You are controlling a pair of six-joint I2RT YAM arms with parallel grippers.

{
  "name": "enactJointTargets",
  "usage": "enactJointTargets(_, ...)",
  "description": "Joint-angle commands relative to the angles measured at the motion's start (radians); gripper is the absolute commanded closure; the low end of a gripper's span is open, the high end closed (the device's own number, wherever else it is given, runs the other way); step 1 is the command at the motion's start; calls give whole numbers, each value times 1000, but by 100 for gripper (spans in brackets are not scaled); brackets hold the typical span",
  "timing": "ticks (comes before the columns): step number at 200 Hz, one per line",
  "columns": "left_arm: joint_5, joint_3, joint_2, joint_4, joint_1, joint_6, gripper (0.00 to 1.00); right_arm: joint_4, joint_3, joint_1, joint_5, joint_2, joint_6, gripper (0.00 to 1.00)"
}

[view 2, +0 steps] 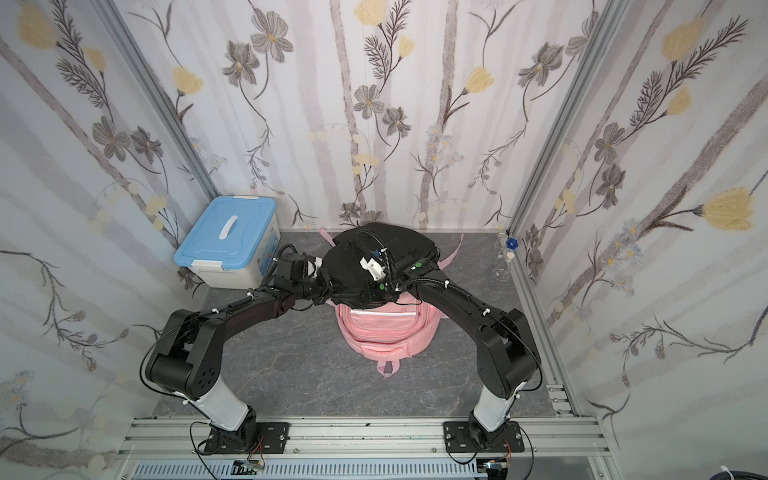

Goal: Zip up the backpack
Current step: Zip the zipper on the backpack.

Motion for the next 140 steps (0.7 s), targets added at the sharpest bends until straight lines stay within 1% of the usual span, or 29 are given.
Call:
enactJointTargets(1, -6, -4, -5, 68, -4, -14, 100, 19, 16, 13, -57, 10, 7, 100)
enactJointTargets(140, -18, -11, -10, 83, -35, -26, 100, 11, 142, 73, -66, 129, 1, 100)
